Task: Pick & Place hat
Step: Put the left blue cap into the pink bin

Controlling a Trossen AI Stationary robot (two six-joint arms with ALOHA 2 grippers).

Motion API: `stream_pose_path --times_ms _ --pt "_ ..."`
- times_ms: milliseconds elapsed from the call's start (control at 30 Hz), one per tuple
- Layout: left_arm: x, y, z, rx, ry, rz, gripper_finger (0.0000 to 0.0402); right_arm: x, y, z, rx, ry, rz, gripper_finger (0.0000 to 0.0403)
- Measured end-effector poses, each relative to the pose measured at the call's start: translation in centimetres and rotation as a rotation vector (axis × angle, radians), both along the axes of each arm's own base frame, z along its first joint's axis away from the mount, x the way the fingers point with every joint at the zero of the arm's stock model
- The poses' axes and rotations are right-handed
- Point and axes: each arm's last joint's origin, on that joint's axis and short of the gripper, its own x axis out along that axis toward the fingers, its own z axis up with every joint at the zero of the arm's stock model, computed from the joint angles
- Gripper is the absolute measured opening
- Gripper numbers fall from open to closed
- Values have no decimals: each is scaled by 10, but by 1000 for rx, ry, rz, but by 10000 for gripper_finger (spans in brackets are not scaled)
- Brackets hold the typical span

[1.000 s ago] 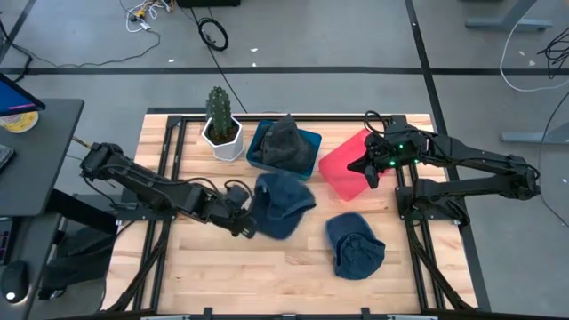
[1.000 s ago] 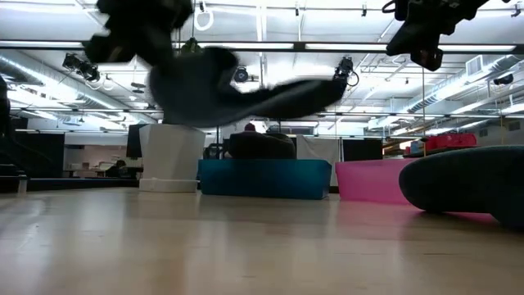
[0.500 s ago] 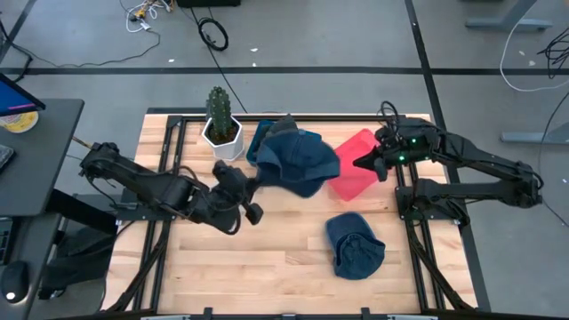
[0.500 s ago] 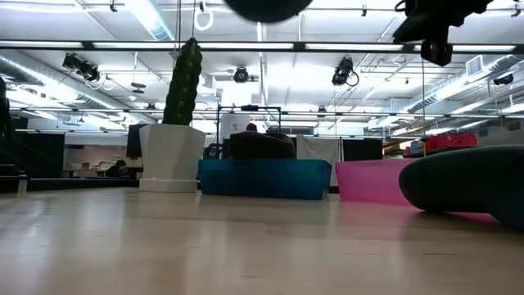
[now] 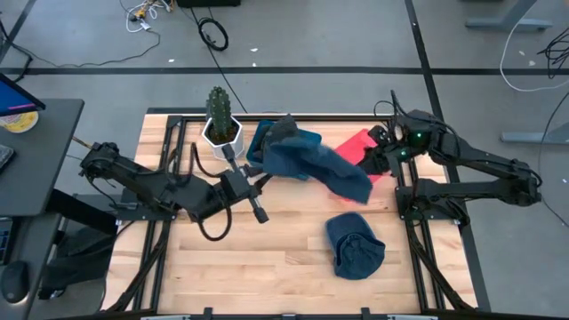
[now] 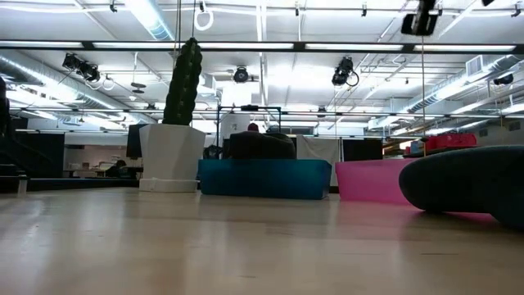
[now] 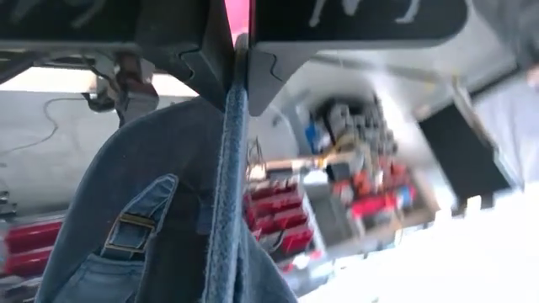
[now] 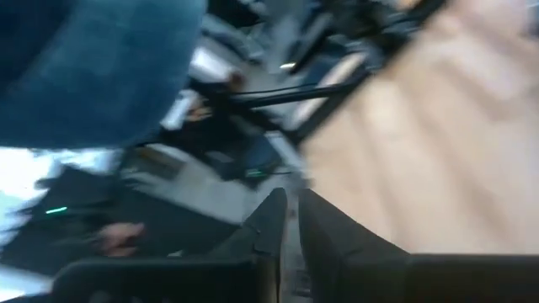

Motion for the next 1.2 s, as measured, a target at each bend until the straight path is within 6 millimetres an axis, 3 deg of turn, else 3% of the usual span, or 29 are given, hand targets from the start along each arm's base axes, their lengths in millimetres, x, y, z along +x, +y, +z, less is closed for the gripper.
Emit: stream_pose_path --times_ms 200,333,633,867,1033,1200 --pt "2 1 8 137 -5 -52 12 18 -2 15 140 -117 156 40" --pt "3 0 12 199 -25 -120 12 28 -5 21 207 -157 208 62" --pt "1 -1 22 395 -62 -173 12 50 -9 38 378 -294 290 186" --pt "6 16 30 493 -134 -188 12 65 -6 38 465 -335 314 284" --pt "14 30 29 509 -180 -256 12 73 -4 38 485 -384 345 317" --pt "24 41 24 505 -193 -308 12 76 -1 41 519 -456 386 316"
